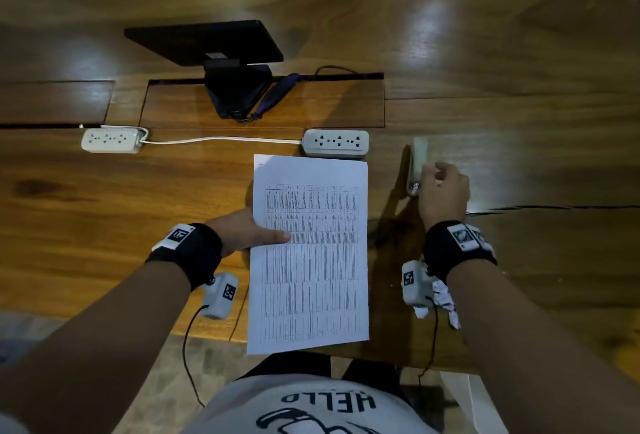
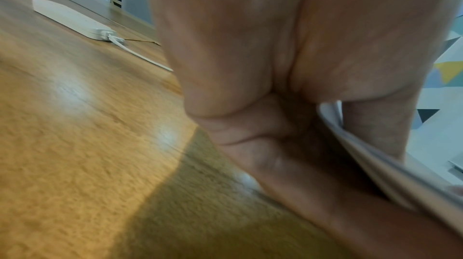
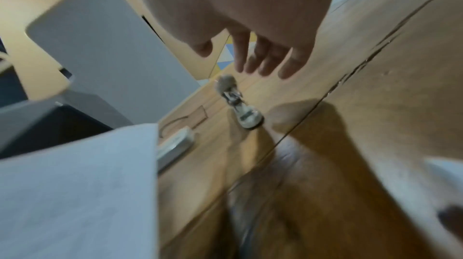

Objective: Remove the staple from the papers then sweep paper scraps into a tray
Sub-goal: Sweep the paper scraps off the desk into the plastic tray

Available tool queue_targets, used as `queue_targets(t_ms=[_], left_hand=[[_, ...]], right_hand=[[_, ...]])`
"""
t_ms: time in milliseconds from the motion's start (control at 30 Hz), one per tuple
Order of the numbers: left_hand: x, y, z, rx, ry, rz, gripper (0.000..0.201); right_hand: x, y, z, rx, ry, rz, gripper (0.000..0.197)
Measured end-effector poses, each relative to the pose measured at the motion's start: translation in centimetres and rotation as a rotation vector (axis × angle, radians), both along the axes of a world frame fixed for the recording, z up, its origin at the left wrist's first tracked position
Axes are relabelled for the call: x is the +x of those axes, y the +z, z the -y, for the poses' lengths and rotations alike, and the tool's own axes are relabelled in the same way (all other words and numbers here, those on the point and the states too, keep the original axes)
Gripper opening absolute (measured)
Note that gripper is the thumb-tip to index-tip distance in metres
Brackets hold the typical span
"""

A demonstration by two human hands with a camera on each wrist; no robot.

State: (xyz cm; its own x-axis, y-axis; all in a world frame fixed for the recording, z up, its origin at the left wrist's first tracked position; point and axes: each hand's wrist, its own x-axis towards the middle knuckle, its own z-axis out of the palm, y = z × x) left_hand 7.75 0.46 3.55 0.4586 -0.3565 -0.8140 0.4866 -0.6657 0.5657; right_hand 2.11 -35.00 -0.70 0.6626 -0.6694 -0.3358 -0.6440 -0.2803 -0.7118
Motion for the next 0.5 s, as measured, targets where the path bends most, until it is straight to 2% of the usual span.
queue_targets(t_ms=[33, 100, 233, 267, 367, 433, 500], left_hand=[[-0.1, 0.0, 0.1, -0.014, 0.004, -0.006, 0.056], [-0.4, -0.3, 0.3, -0.040, 0.018, -0.017, 0.056], [-1.0, -1.2, 0.6, -0.077, 0.043, -0.054, 0.058], [-1.2, -1.4, 0.7, -0.069, 0.040, -0.063, 0.057], [-1.7, -1.8, 1.2, 0.003, 0.028, -0.020, 0.053], [-2.1, -2.6, 1.6, 0.088, 0.055, 0.127, 0.053], [-2.6, -3.7, 1.9, 0.187, 0.166, 0.287, 0.057]], right_hand=[[-1.0, 0.5, -0.7, 0.001, -0.031, 0.045, 0.045], [-3.7, 1.6, -3.0, 0.141, -0.003, 0.115, 0.031], [-8.9, 0.2, -7.5, 0.512, 0.242, -0.037, 0.044], [-9.5, -0.8, -8.0, 0.535, 0.256, -0.071, 0.041], [-9.9, -2.5, -8.3, 0.537, 0.128, -0.068, 0.008], [-9.2, -3.4, -8.5, 0.486, 0.094, -0.058, 0.006], [-8.3, -4.0, -8.9, 0.405, 0.106, -0.074, 0.005]])
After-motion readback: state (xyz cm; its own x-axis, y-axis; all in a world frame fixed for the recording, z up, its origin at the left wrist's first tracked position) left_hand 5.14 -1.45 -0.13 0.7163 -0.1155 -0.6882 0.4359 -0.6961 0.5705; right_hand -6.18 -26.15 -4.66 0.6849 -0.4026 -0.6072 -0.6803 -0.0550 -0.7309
